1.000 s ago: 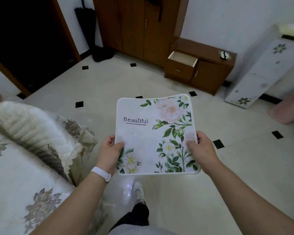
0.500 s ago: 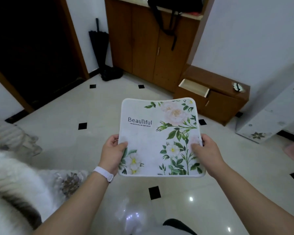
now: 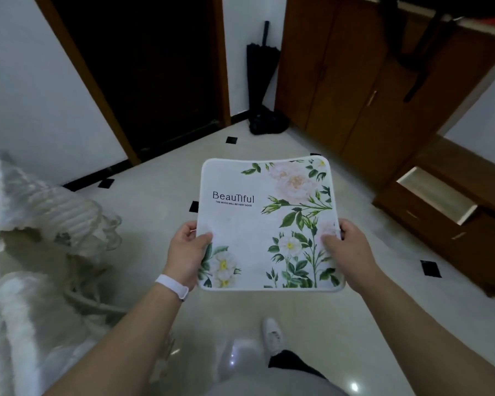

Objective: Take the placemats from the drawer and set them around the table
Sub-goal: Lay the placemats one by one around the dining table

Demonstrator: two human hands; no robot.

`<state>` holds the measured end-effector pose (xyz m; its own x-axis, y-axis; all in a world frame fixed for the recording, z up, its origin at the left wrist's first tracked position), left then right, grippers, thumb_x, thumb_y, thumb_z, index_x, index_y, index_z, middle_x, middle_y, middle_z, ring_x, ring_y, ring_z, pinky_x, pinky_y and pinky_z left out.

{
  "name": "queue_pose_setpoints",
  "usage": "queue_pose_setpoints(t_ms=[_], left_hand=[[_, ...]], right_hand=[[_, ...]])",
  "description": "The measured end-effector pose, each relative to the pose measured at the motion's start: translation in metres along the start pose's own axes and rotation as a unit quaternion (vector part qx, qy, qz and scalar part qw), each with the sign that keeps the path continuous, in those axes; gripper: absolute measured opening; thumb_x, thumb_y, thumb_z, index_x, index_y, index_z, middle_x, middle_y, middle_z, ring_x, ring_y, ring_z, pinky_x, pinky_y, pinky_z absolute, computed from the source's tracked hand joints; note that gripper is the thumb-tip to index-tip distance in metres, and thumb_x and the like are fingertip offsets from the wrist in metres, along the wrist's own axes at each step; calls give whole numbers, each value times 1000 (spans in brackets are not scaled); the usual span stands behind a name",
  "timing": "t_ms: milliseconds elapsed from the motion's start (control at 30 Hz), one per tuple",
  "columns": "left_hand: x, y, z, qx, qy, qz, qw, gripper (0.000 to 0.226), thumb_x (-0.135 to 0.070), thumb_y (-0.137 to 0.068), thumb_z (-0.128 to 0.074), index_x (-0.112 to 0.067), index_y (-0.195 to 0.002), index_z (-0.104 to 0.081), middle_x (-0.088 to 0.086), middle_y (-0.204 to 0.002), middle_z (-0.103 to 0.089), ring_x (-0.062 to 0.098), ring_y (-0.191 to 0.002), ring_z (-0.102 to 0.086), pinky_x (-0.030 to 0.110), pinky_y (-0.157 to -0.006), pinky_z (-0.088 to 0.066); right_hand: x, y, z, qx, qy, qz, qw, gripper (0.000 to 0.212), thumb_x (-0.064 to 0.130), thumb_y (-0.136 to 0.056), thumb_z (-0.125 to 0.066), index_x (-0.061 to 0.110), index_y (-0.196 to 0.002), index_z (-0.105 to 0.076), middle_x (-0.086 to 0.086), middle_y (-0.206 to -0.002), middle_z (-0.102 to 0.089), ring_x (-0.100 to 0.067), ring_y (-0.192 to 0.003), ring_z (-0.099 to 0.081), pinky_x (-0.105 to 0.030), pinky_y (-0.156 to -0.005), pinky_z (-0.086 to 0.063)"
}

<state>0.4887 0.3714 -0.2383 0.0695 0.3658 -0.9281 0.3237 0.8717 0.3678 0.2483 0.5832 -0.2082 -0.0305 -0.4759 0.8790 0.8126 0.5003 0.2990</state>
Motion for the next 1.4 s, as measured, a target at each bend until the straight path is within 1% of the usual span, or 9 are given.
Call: queue_pose_setpoints(t_ms=[200, 400, 500, 667, 833, 1033, 1133, 1233, 1400], left_hand=[[-38, -59, -21, -78, 6, -17, 997, 20, 6, -88, -57, -12, -95, -58, 11, -89, -70, 30, -80, -65, 44, -81, -54], [-70, -88, 6, -154, 32, -34, 987, 19, 7, -90, -55, -10, -97, -58, 12, -93, -69, 27, -79, -66, 38, -73, -57], [-76, -108, 36, -195, 30, -40, 980, 19, 7, -90, -55, -11, -95, -58, 9, -88, -69, 20, -73, -66, 28, -63, -58], [-75, -149, 90, -239, 65, -25, 969, 20, 7, -89, -55, -9, -101, -58, 9, -90, -69, 21, -76, -66, 25, -60, -57], [-81, -220, 146, -245, 97, -11, 965, 20, 8, -90, -53, -11, -93, -56, 14, -94, -68, 29, -82, -65, 38, -76, -55], [-126, -298, 214, -267, 88, -21, 959, 20, 7, -89, -54, -13, -91, -53, 13, -85, -62, 17, -65, -58, 29, -59, -48], [-149, -324, 247, -282, 103, -33, 953, 20, 3, -83, -60, -15, -91, -55, 9, -84, -65, 20, -68, -62, 28, -58, -50], [-171, -341, 273, -307, 97, -43, 946, 21, 7, -88, -54, -14, -88, -54, 5, -77, -64, 8, -55, -61, 20, -47, -47], [-196, -375, 310, -335, 126, -55, 932, 17, 5, -88, -55, -10, -95, -55, 9, -85, -65, 24, -73, -61, 36, -67, -50]], right_hand=[[54, -112, -26, 86, 17, 28, 996, 23, 9, -90, -57, 32, -89, -59, 2, -89, -72, -22, -78, -72, -49, -76, -61], [99, -161, -89, 167, 24, 48, 984, 22, 12, -90, -57, 33, -87, -61, -10, -93, -71, -39, -86, -70, -57, -76, -58], [124, -179, -135, 197, 28, 62, 978, 22, 9, -91, -58, 31, -88, -62, -6, -91, -72, -34, -86, -71, -53, -78, -59], [159, -199, -218, 249, 61, 78, 963, 23, 8, -90, -56, 30, -87, -63, -8, -90, -73, -33, -82, -72, -54, -74, -60], [209, -227, -309, 265, 91, 94, 955, 23, 8, -87, -56, 29, -86, -64, -8, -89, -72, -36, -82, -71, -55, -74, -59], [284, -253, -415, 286, 98, 121, 946, 19, 10, -93, -57, 28, -94, -64, -2, -86, -75, -20, -70, -74, -44, -66, -63], [315, -261, -462, 297, 92, 128, 942, 19, 9, -95, -56, 27, -95, -63, -3, -88, -74, -21, -70, -74, -42, -64, -63], [336, -268, -501, 311, 94, 133, 936, 20, 9, -94, -56, 27, -97, -63, -3, -90, -74, -22, -73, -74, -46, -67, -63], [383, -288, -574, 340, 109, 157, 921, 24, 8, -92, -55, 31, -93, -61, -1, -91, -73, -22, -76, -74, -46, -69, -62]])
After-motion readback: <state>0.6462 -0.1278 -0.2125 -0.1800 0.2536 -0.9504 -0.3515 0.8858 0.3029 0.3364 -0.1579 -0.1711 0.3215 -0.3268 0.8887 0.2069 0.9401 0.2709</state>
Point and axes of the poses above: each hand's wrist, its own y-axis away from the middle knuckle, its own z-axis out of the back of the hand, x = y × z, the point moved 6 cm from there along -y, towards the middle knuckle
